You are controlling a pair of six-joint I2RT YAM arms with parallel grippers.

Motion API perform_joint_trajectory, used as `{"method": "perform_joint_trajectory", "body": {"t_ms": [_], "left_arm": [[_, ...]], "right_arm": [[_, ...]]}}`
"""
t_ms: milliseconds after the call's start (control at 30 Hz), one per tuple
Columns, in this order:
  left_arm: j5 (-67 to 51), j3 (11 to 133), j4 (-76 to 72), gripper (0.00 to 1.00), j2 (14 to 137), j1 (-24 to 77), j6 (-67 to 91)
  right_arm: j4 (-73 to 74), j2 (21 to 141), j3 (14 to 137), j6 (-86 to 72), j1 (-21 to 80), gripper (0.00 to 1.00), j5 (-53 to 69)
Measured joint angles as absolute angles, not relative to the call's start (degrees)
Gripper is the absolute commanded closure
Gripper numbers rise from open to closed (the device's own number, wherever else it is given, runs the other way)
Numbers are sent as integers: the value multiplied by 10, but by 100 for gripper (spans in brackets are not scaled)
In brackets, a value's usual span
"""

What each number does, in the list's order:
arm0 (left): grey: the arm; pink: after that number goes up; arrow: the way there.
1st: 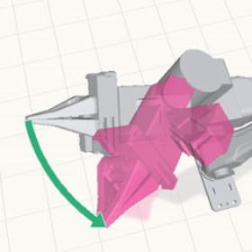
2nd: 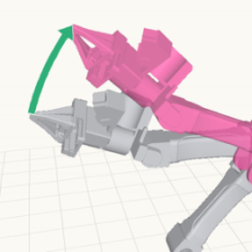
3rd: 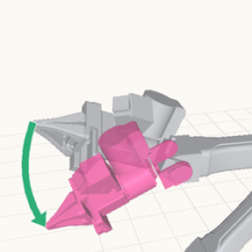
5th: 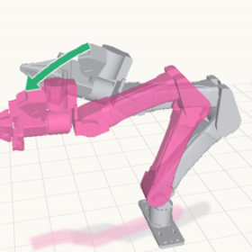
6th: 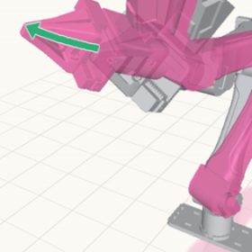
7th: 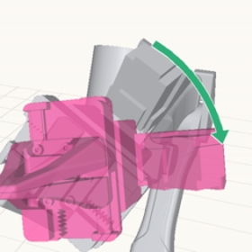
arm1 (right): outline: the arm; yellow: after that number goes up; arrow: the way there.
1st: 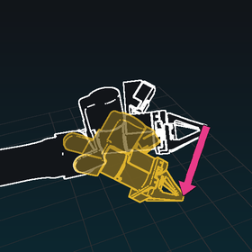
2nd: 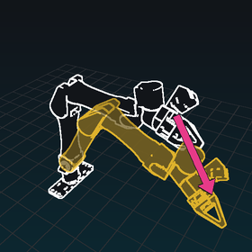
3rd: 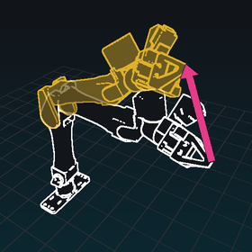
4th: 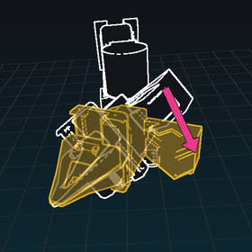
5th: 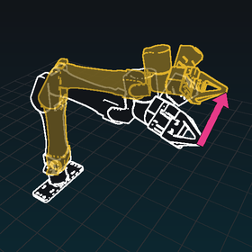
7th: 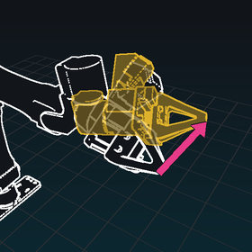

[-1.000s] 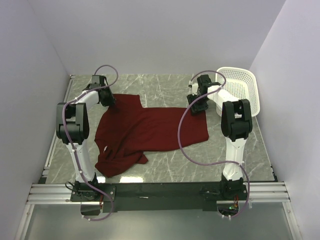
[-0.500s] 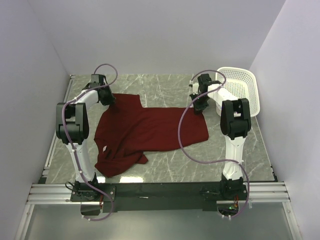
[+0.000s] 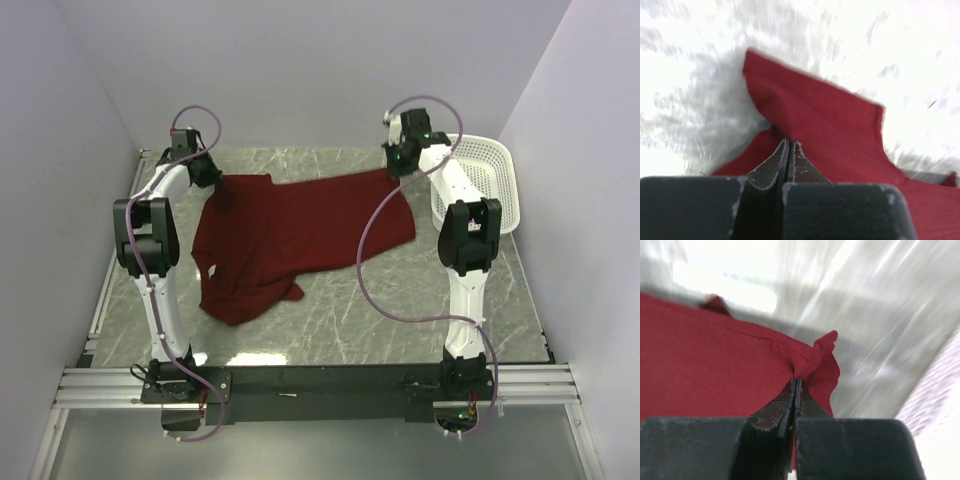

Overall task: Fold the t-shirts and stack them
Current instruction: Flatten the tshirt out

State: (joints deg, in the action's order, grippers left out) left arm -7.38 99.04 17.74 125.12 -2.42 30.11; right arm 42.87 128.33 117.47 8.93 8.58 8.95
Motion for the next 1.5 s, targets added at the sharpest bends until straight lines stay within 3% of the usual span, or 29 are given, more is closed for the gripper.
{"method": "perform_joint_trajectory", "body": {"t_ms": [67,133,167,267,333,467,667,833,1000,1167,1300,1400,1500], "left_arm": [[-68,1030,178,96,1267,-29,317],[-64,1091,178,78,1294,-31,332],[-63,1125,180,58,1312,-32,340],[-64,1212,179,35,1355,-35,359],[-62,1211,178,24,1353,-36,364],[-56,1107,169,24,1282,-38,355],[-93,794,138,23,999,-37,345],[-124,585,107,25,771,-10,346],[-119,430,159,23,630,17,372],[-89,373,236,13,503,14,389],[-68,371,256,12,418,14,404],[-71,365,265,12,389,15,425],[-92,342,264,13,374,14,462]], "right_arm": [[416,1301,1248,79,86,94,76],[408,1331,1326,66,87,63,64],[396,1346,1359,63,88,40,56],[377,1358,1372,60,91,31,45],[353,1332,1296,71,91,31,70],[357,1237,1082,149,92,31,181],[432,1097,869,348,135,34,341],[419,1053,822,371,269,36,355],[383,1105,854,275,364,36,354],[341,1174,866,159,383,36,314],[332,1189,866,108,388,37,276],[328,1190,866,86,389,46,274],[330,1192,866,79,395,84,296]]}}
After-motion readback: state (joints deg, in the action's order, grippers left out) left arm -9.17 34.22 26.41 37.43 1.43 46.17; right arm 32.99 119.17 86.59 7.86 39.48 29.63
